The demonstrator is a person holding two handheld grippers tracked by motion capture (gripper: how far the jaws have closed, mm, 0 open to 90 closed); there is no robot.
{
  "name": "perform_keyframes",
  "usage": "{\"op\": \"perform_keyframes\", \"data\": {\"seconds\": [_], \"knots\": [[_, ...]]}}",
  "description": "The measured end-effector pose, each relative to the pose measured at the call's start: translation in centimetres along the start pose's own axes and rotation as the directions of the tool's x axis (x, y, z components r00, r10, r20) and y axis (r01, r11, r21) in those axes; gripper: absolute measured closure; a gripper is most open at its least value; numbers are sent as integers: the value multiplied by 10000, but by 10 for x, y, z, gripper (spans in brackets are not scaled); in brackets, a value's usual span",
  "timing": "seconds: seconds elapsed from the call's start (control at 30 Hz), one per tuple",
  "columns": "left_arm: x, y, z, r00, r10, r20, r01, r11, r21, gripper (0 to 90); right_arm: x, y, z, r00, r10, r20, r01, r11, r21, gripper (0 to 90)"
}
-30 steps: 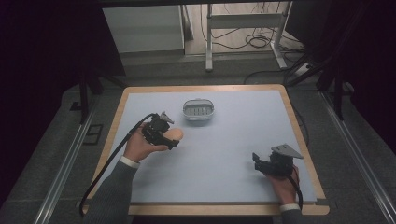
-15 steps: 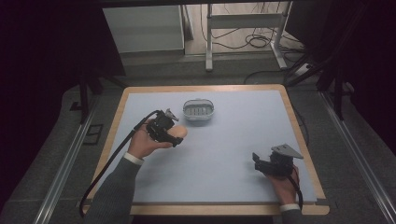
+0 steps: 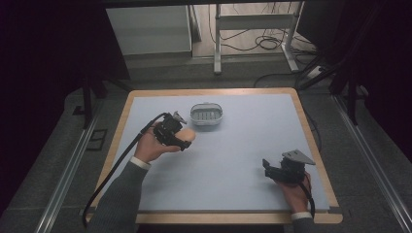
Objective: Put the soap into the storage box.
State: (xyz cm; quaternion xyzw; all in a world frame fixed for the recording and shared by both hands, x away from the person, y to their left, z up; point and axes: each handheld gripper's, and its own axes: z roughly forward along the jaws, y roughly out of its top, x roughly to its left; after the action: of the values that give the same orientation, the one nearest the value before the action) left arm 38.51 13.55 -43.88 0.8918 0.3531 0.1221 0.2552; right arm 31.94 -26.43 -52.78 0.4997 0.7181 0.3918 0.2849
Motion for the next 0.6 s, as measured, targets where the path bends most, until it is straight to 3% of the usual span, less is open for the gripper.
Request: {"op": "perform_keyframes", "data": {"seconds": [0.6], "knots": [[5, 20, 1, 9998, 125, -146, -127, 9998, -135, 323, 0, 0, 0, 10000, 35, 15, -35, 10000, 3, 103]]}}
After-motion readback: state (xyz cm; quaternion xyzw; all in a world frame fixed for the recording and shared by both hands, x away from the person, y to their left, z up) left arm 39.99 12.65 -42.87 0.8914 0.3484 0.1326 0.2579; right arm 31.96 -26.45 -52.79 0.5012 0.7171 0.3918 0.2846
